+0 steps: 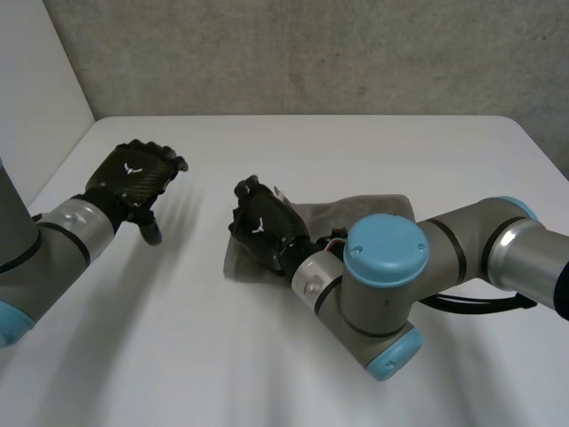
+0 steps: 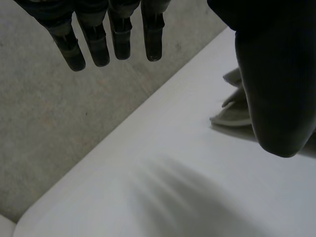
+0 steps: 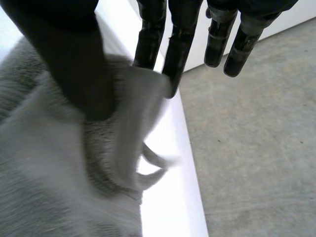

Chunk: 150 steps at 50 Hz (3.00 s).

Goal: Fold the towel.

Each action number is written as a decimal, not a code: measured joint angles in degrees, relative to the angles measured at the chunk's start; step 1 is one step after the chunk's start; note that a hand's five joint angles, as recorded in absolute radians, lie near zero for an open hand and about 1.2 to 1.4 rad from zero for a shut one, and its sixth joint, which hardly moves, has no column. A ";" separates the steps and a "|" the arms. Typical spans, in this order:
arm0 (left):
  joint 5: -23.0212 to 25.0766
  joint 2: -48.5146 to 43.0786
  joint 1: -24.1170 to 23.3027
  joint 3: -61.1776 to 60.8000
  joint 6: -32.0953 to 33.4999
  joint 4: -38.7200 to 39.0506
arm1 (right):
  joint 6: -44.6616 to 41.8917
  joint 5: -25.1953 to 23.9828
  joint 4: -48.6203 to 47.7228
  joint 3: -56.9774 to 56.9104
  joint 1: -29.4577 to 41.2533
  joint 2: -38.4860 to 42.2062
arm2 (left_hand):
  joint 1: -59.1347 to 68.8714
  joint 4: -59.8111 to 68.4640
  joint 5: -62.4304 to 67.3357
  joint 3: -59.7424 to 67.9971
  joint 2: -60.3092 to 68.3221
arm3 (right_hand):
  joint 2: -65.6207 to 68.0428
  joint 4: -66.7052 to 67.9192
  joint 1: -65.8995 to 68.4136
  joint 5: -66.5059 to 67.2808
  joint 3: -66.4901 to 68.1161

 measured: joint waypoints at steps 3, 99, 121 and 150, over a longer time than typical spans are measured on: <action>-0.10 -0.05 -1.25 1.26 -0.29 0.32 | 1.54 0.79 -0.47 1.38 -1.14 -2.47 | 0.00 0.01 0.02 0.00 0.00 | -13.84 0.00 -13.91 -16.00 0.01; -6.29 4.27 -4.05 1.42 -18.45 4.49 | 14.11 -5.78 9.14 5.76 0.83 -5.95 | 0.00 0.01 -0.01 0.00 0.00 | -9.45 0.00 -17.67 -15.03 0.01; -6.98 -9.52 -13.41 10.06 -26.39 5.68 | 45.21 -3.44 10.63 13.30 -14.78 -19.85 | 0.00 0.01 0.00 0.00 0.00 | -33.98 0.00 -34.63 -34.34 0.01; -14.56 -24.46 -16.51 11.80 -17.88 5.56 | 54.33 -3.31 19.91 -5.08 -15.75 3.99 | 0.00 0.01 -0.11 0.00 0.00 | -33.98 0.00 -34.63 -34.37 -0.23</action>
